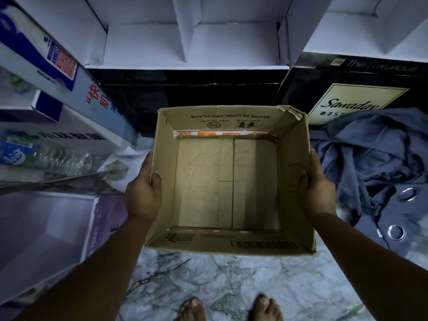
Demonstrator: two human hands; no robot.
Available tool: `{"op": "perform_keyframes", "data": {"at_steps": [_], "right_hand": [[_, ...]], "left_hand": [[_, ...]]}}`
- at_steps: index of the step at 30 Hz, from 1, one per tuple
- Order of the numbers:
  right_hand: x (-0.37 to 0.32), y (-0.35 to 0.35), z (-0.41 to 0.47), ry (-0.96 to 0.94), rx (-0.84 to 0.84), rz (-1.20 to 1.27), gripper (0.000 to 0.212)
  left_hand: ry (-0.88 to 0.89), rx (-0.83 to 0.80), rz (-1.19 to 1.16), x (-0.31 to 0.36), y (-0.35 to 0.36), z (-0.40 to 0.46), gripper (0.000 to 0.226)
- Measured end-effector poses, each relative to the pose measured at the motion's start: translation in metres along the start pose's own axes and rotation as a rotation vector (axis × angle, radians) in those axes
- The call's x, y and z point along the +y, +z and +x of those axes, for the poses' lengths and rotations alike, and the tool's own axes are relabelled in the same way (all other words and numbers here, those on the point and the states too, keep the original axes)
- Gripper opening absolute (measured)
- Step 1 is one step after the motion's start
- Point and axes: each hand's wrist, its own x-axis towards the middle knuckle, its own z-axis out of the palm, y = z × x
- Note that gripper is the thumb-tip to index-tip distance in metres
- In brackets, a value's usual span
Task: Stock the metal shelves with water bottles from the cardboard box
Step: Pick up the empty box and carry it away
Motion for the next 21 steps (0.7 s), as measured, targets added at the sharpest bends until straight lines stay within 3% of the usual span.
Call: {"op": "perform_keyframes", "data": {"at_steps": [9,16,21], "right_hand": [[-0.008,-0.005,-0.003,-0.037,-0.053,-0.027,0.059],[-0.008,-0.011,-0.004,-0.114,-0.125,-0.084,0.066],[-0.03,-0.032,-0.008,-0.152,-0.217,-0.398,0.058]], "left_hand": [[0.031,-0.062,0.056,-0.001,-0.006,0.0,0.051],[0.054,-0.208,0.114,0.011,-0.017,-0.001,0.068],[0.242,-0.237,0.441,0.031,-0.036,-0.001,0.061]]}}
